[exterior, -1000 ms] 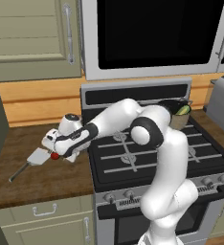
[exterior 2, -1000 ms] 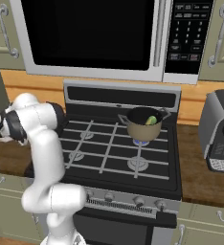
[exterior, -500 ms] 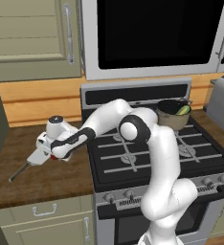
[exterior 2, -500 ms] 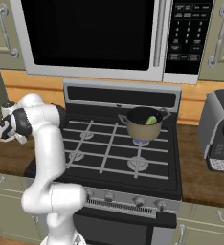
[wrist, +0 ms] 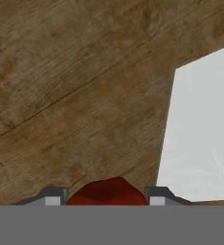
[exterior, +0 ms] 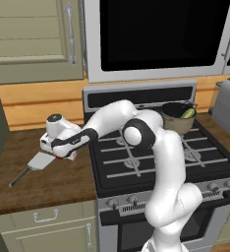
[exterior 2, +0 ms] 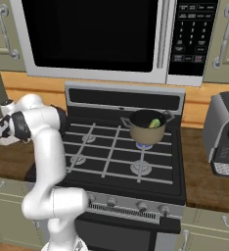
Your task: Put the corn and bell pepper in the pot. Retrieve the spatula and lightly stir the vegetables in the pot.
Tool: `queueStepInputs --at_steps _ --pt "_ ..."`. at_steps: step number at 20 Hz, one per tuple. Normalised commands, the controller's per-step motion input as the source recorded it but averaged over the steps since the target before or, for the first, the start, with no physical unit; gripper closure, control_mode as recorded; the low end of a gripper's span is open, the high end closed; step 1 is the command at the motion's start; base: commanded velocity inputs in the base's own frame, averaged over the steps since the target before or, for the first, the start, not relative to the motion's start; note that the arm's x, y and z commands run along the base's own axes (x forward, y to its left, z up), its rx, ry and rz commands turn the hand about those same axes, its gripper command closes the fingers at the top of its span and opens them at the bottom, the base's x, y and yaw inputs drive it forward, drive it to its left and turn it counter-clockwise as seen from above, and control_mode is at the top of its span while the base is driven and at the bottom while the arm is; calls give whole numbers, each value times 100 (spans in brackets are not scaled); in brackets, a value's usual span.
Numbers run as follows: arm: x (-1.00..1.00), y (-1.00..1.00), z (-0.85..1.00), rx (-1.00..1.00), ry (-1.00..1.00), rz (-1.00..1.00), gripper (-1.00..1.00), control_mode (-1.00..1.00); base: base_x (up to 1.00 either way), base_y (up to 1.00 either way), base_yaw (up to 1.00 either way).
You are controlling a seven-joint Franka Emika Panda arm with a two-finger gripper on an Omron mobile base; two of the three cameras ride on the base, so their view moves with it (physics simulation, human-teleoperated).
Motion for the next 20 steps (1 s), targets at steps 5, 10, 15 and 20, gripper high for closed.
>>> queueStepInputs --at_steps 5,10,15,20 --pt "-95 -100 45 -1 -34 12 100 -100 0 0 0" --pt "-70 -100 55 -16 -37 19 100 -100 0 0 0" --pt "-13 -100 60 -19 -23 6 100 -100 0 0 0" --pt "0 -100 42 -17 -9 0 100 -100 0 0 0"
